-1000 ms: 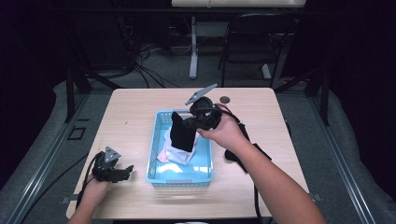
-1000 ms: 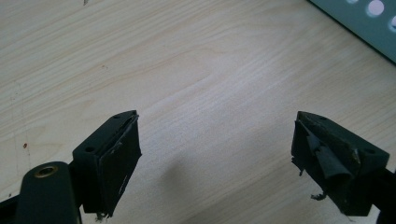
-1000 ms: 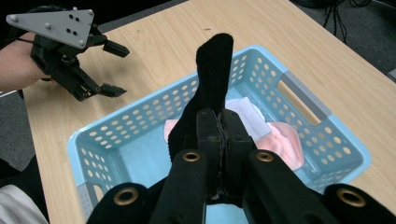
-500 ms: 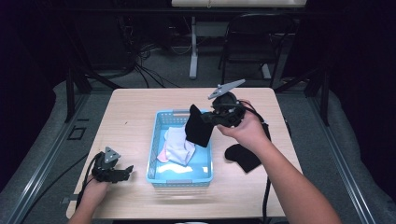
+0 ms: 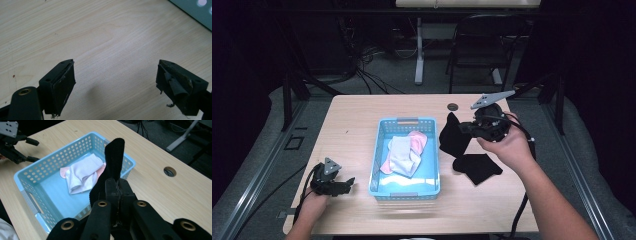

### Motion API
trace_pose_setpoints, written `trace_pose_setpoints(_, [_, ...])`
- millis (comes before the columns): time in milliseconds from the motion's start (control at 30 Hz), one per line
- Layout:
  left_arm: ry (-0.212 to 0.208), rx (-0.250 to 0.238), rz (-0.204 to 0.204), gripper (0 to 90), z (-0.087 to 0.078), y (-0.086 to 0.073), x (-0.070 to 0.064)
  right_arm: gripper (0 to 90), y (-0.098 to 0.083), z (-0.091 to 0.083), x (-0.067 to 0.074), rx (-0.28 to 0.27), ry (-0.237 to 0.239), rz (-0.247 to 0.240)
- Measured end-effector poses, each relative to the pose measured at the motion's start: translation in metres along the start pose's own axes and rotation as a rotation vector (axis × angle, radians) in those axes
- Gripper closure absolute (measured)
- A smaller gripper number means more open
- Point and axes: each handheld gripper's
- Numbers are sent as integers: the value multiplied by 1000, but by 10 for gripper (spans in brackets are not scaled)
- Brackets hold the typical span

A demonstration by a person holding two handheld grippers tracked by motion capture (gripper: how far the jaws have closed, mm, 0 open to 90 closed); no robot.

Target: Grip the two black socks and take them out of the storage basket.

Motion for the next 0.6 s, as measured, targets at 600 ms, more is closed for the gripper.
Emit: trace_pose_setpoints(600, [0, 0, 0, 155, 0, 0, 0, 886, -42, 4, -4, 0, -21, 50])
Point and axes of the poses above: each handheld gripper's, and its own axes: z roughly forward along the jaws, y roughly out of its top, x roughly to its left, and after that the axes turned 7 degrees about -x, right-handed
